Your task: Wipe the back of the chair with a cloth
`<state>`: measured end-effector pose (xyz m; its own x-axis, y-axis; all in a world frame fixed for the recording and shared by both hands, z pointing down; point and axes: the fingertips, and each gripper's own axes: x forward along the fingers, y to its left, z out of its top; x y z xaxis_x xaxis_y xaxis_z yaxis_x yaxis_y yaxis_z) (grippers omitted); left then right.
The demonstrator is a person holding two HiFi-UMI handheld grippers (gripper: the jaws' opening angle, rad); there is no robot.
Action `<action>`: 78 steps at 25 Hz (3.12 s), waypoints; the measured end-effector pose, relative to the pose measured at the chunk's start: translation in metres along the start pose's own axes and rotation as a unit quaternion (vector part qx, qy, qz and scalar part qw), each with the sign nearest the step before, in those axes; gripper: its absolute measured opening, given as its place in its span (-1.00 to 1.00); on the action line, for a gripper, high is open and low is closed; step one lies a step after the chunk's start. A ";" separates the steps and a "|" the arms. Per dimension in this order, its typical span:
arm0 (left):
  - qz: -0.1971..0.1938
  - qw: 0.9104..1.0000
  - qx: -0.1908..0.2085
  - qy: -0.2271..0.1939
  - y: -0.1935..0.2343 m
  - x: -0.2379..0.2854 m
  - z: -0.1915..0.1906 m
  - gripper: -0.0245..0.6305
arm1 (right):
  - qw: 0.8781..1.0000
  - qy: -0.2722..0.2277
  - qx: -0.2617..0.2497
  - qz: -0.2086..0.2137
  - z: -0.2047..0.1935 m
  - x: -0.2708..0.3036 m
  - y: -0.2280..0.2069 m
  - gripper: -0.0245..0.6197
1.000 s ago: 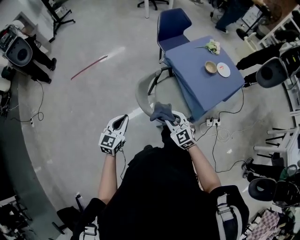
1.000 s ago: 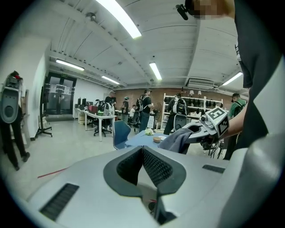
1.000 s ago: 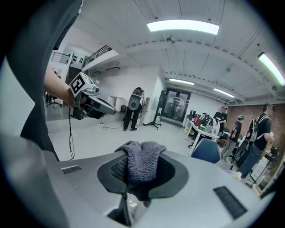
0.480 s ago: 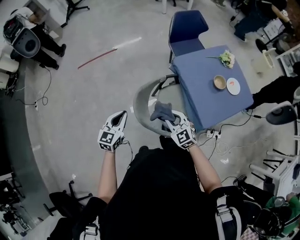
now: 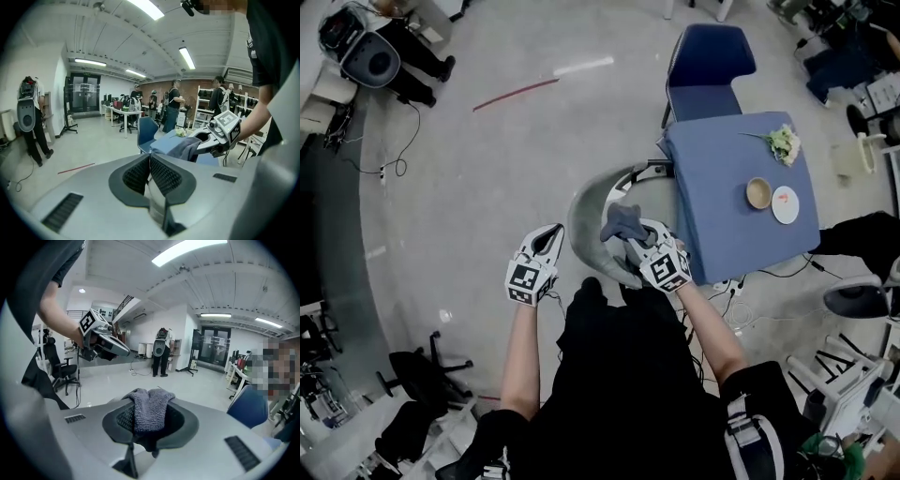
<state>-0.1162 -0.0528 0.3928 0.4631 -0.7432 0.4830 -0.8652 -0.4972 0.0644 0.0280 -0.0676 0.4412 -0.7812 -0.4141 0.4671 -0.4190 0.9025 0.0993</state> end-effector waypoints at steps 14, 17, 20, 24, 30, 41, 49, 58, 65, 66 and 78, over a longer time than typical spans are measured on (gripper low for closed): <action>-0.021 0.998 -0.046 0.037 0.059 0.061 -0.073 -0.85 | 1.000 0.007 -0.006 0.008 -0.022 0.127 -0.001 -0.64; -0.029 0.998 -0.049 0.041 0.062 0.074 -0.094 -0.85 | 1.000 0.013 -0.009 0.007 -0.038 0.148 0.003 -0.64; -0.035 0.997 -0.052 0.038 0.064 0.084 -0.106 -0.85 | 1.000 0.012 -0.011 0.007 -0.047 0.168 0.004 -0.64; -0.046 0.997 -0.050 0.037 0.064 0.097 -0.117 -0.85 | 1.000 0.010 -0.018 0.005 -0.059 0.195 -0.001 -0.64; -0.043 0.996 -0.069 0.021 0.072 0.108 -0.128 -0.85 | 1.000 0.017 -0.017 -0.006 -0.080 0.222 -0.007 -0.64; -0.063 0.996 -0.067 0.003 0.071 0.127 -0.140 -0.85 | 0.998 0.055 -0.004 -0.023 -0.137 0.250 -0.026 -0.64; -0.072 0.996 -0.046 -0.002 0.072 0.129 -0.139 -0.85 | 0.995 0.081 0.035 -0.048 -0.170 0.264 -0.058 -0.64; -0.084 0.995 -0.050 -0.008 0.072 0.131 -0.142 -0.85 | 0.989 0.108 0.073 -0.074 -0.211 0.275 -0.091 -0.64; -0.087 0.994 -0.058 -0.022 0.074 0.132 -0.144 -0.85 | 0.983 0.132 0.088 -0.091 -0.233 0.281 -0.113 -0.63; -0.088 0.994 -0.060 -0.023 0.073 0.132 -0.145 -0.85 | 0.981 0.135 0.094 -0.098 -0.237 0.280 -0.115 -0.63; -0.089 0.992 -0.078 -0.040 0.075 0.131 -0.147 -0.85 | 0.965 0.150 0.157 -0.146 -0.267 0.283 -0.127 -0.62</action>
<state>-0.1490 -0.1219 0.5897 0.6201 -0.6857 0.3812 -0.7843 -0.5533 0.2806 -0.0164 -0.2681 0.7956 -0.4584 -0.5500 0.6981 -0.7574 0.6527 0.0170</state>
